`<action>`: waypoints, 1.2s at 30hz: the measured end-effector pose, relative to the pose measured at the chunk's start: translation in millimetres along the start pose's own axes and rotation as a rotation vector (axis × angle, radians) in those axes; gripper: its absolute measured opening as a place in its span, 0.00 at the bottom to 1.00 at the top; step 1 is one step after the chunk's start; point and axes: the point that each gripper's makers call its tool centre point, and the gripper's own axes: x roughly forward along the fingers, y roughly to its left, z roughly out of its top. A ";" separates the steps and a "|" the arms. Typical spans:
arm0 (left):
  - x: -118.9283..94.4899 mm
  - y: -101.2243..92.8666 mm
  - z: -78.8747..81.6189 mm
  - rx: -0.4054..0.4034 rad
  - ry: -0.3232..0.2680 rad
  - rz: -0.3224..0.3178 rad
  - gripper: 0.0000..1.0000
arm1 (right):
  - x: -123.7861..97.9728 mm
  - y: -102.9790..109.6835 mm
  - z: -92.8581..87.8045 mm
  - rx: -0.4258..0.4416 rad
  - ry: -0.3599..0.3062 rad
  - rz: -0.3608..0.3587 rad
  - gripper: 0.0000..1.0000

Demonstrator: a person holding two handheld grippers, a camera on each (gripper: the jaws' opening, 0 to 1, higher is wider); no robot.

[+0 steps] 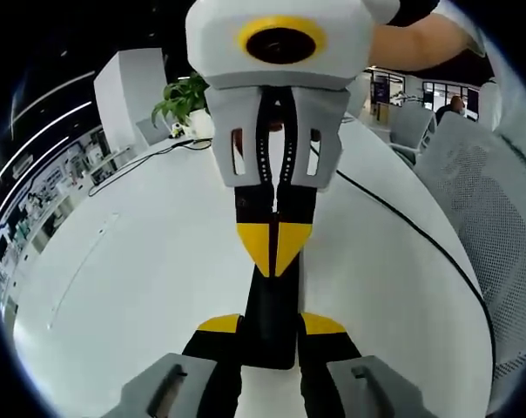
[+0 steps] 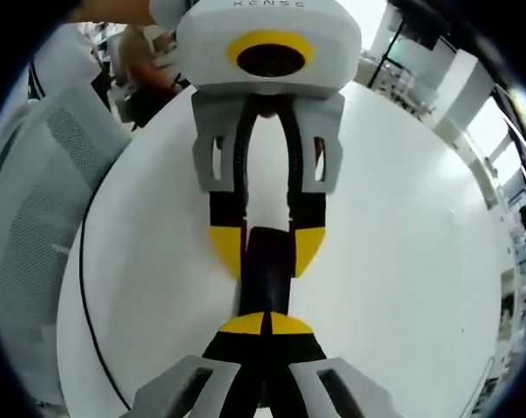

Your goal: Press the specified remote control buttons in sequence, fully releasing each button before pressing the next.

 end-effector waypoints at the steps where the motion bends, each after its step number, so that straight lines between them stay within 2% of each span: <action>1: 0.0 -0.1 0.0 0.002 0.001 0.001 0.23 | 0.0 -0.2 -0.1 0.003 -0.003 -0.002 0.00; 13: 0.2 -0.5 0.5 0.003 0.002 0.001 0.23 | -1.0 -0.8 -0.6 0.032 -0.036 -0.012 0.00; 24: 0.9 -0.4 0.9 0.005 0.004 0.001 0.23 | -2.0 -4.7 -0.3 -0.014 -0.020 -0.025 0.00; 36: 1.5 2.0 0.6 0.007 0.010 0.001 0.23 | -17.8 -5.6 6.2 -0.023 -0.023 -0.051 0.00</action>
